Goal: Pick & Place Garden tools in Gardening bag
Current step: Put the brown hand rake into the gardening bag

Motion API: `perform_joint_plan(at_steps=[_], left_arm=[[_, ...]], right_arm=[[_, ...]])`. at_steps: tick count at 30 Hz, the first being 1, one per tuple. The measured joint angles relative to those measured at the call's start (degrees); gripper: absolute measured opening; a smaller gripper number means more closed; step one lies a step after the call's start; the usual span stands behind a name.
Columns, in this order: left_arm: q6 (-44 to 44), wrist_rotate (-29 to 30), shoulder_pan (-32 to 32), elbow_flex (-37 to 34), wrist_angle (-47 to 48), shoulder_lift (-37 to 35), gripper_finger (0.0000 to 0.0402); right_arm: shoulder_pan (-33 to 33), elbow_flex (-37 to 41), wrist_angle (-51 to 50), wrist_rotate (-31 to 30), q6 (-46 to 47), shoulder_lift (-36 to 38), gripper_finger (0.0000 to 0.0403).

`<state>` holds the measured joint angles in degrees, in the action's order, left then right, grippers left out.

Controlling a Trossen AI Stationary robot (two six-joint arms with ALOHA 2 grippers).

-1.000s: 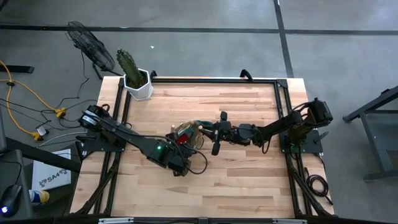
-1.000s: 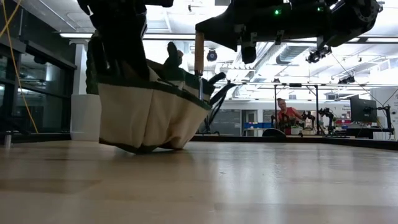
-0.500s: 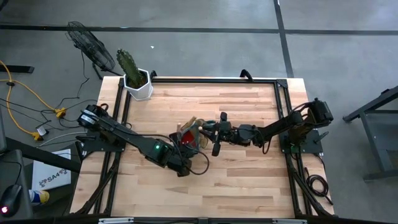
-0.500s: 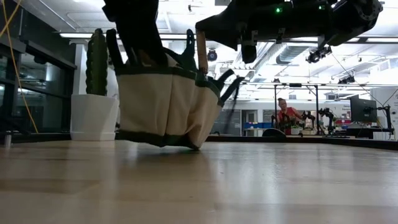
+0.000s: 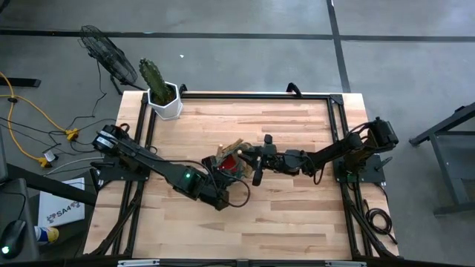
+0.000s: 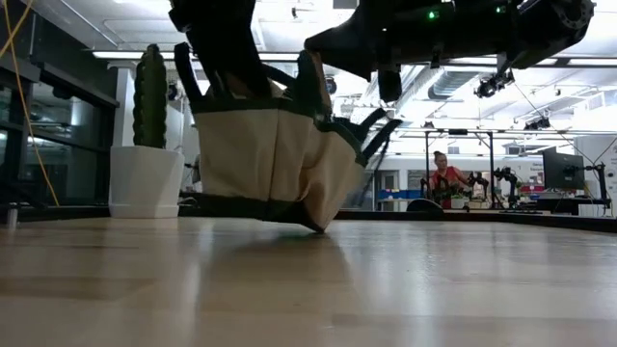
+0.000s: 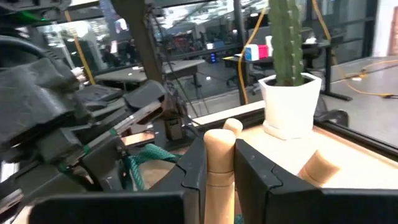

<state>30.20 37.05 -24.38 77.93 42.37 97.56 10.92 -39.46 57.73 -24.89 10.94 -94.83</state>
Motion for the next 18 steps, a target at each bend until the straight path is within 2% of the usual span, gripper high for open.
perform_joint_plan(at_steps=[3,7,11,18], left_arm=[[1.10,1.09,0.00,0.00,-0.79,0.00,0.0002],[4.75,1.98,0.04,0.00,-0.13,0.00,0.0002],[7.49,-1.06,0.14,0.00,-1.06,0.00,0.0002],[10.64,-2.31,0.04,0.04,-6.94,0.00,0.0002]], right_arm=[[0.49,0.00,0.07,-3.32,-0.09,0.00,0.0044],[1.68,-0.02,-0.35,-10.70,-1.48,0.00,0.0044],[2.36,0.00,0.59,-14.85,-3.13,-0.02,0.0044],[2.21,0.20,2.05,-12.53,-2.23,-0.17,0.0043]])
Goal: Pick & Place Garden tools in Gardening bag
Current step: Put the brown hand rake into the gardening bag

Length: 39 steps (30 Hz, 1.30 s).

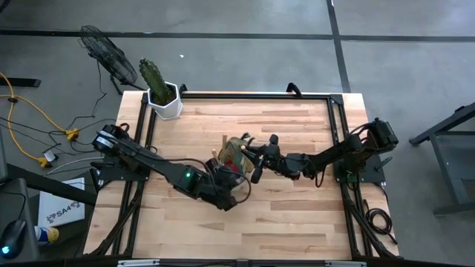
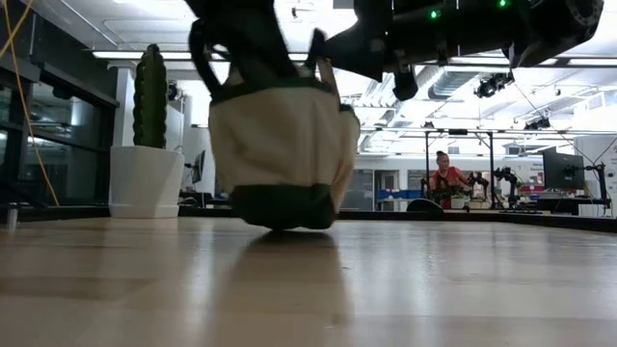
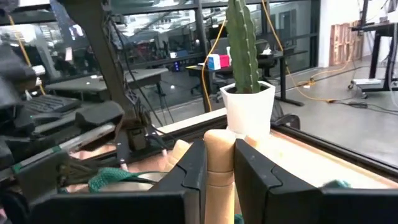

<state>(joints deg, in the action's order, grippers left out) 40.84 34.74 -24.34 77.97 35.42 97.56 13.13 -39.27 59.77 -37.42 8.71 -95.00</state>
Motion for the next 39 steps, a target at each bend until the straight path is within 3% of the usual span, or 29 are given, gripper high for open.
perform_joint_plan(at_steps=[8,13,17,23,27,39], left_arm=[[2.72,1.12,1.16,-0.02,-2.76,0.00,0.0002],[3.32,1.37,1.19,-0.04,-2.74,0.00,0.0002],[3.60,-1.16,1.20,-0.04,-2.40,0.00,0.0002],[8.52,-0.20,1.05,0.04,2.45,-0.07,0.0003],[10.50,1.91,1.10,0.02,3.64,-0.07,0.0003],[11.98,1.59,1.07,0.02,5.85,-0.07,0.0003]], right_arm=[[-0.01,-0.14,-4.50,4.51,0.52,0.09,0.0043],[0.36,-0.24,-8.68,-1.76,2.67,0.15,0.0043],[0.01,-0.22,-9.49,-1.24,4.03,0.13,0.0042],[1.60,0.10,-13.35,-5.19,2.36,-0.13,0.0008],[2.20,0.02,-14.24,-1.80,4.40,0.00,0.0000],[2.27,-0.04,-17.17,0.12,4.27,0.09,0.0003]])
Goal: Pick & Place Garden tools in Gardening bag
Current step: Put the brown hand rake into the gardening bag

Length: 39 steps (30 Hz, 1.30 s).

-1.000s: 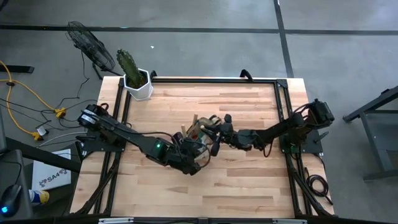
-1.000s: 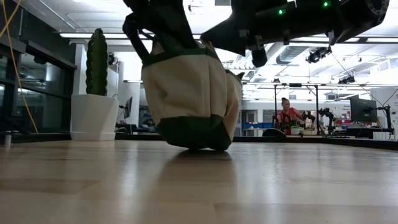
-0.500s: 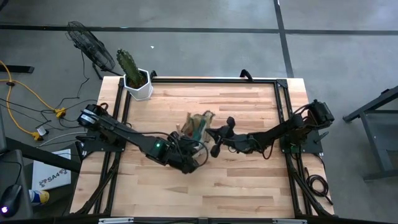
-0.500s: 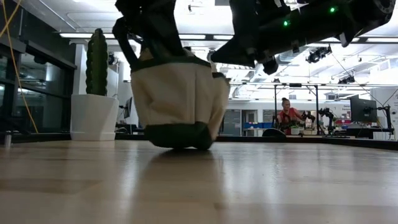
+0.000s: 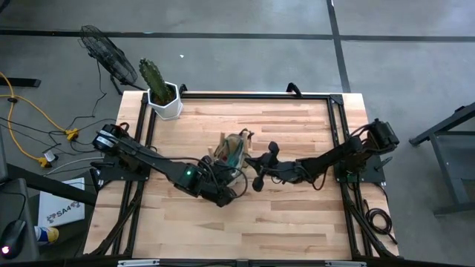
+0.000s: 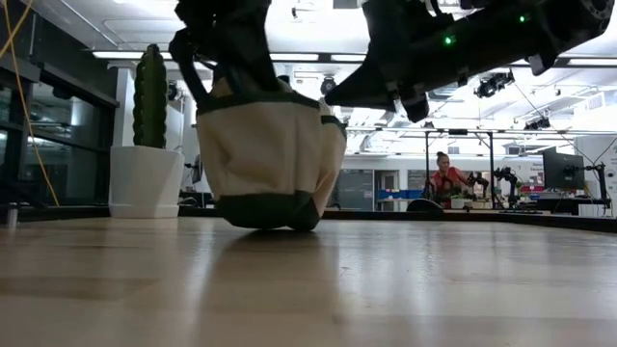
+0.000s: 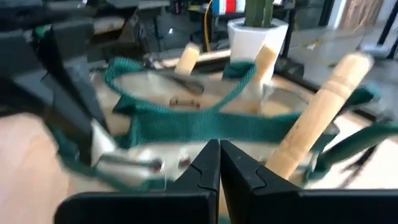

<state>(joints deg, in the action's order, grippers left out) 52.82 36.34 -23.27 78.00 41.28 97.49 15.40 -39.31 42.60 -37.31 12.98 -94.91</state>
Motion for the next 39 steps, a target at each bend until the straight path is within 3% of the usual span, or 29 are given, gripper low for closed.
perform_joint_plan(at_steps=[7,18,24,34,39], left_arm=[[0.51,-3.82,0.00,0.00,4.44,0.00,0.0002],[0.00,-7.00,-1.70,-0.02,10.13,0.02,0.0013],[-0.03,-5.73,-1.90,-0.02,9.51,0.04,0.0059],[-0.05,-7.52,-1.92,-0.11,8.63,-0.95,0.0184],[-0.01,-5.38,-1.92,-0.02,6.68,-4.37,0.0206]], right_arm=[[-4.18,-0.04,-10.36,11.68,4.90,4.86,0.0031],[-9.75,-0.07,-17.50,25.39,1.93,9.38,0.0137],[-10.14,-0.07,-19.08,27.11,1.95,9.31,0.0172],[-10.15,-0.07,-20.82,32.13,-1.61,9.27,0.0190],[-10.15,-0.06,-22.53,33.11,-5.36,9.22,0.0190]])
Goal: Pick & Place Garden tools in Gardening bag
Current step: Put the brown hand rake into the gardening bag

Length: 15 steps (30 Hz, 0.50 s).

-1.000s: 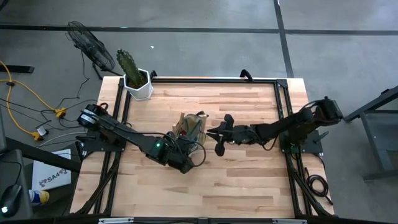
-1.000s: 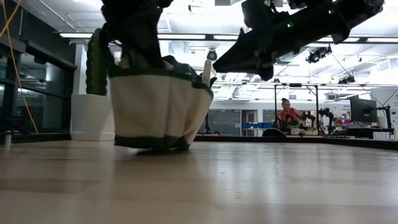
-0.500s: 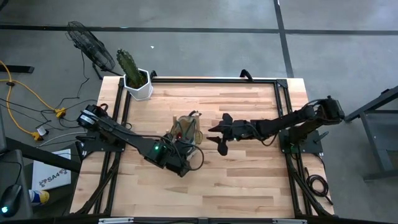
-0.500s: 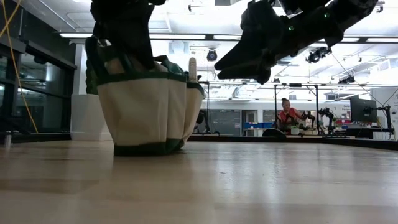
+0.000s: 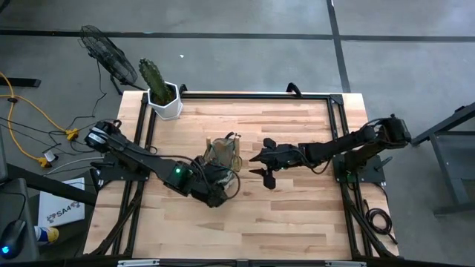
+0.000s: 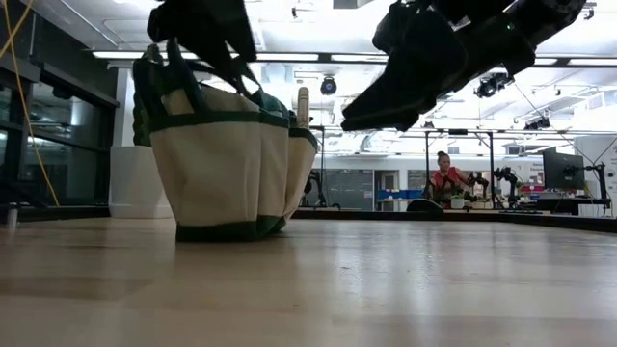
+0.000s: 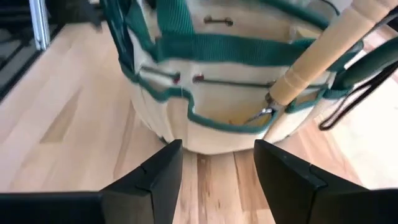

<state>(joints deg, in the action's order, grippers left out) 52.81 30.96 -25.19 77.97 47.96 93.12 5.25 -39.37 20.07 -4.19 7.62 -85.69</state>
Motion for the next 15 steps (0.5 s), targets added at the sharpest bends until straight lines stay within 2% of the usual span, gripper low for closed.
perform_joint_plan(at_steps=[7,11,15], left_arm=[[0.18,5.97,0.04,0.00,-2.33,-2.34,0.0206],[0.43,7.15,-0.20,-0.02,-2.80,-2.28,0.0207],[2.24,10.92,-1.77,-0.02,-1.30,-2.79,0.0207]], right_arm=[[-2.40,-0.01,0.59,0.42,-2.56,-2.45,0.0190],[-4.81,0.06,1.21,4.77,-3.37,-4.32,0.0190],[-6.97,0.02,1.61,9.38,-5.17,-4.48,0.0190]])
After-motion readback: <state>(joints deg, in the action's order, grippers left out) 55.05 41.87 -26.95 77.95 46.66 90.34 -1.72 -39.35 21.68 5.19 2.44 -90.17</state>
